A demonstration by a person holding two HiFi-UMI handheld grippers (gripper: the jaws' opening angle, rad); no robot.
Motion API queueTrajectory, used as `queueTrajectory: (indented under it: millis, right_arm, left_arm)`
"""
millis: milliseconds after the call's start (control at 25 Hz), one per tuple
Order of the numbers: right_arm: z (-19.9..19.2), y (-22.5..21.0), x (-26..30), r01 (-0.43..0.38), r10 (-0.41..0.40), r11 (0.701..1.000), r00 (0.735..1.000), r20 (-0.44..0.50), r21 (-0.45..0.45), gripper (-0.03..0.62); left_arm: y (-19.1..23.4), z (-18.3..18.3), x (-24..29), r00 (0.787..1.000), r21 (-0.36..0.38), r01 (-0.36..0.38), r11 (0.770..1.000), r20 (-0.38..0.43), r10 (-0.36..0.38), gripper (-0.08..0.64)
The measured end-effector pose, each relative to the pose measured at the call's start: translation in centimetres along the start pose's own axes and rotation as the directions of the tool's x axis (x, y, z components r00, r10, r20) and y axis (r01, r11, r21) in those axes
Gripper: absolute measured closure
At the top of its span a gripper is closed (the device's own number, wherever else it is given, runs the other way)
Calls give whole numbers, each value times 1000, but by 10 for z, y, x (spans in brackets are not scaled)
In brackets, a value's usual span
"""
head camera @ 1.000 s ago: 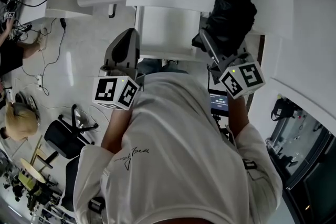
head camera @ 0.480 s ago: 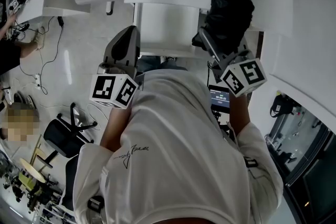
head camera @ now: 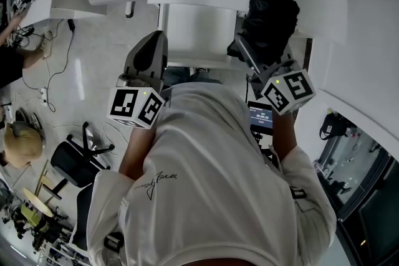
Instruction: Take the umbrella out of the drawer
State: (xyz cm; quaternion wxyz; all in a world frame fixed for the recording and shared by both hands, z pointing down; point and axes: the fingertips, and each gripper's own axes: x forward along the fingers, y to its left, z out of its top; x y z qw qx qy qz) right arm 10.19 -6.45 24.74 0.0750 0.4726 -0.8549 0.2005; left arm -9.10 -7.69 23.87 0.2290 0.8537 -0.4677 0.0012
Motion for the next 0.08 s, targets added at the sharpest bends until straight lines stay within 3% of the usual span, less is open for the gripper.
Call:
queueTrajectory:
  millis: [80]
  right_arm:
    - [-1,-1,0,2,-2,1000,1000,0,5,344]
  left_arm:
    - [0,0,0,1000,-1,-1,1000,-1,1,543]
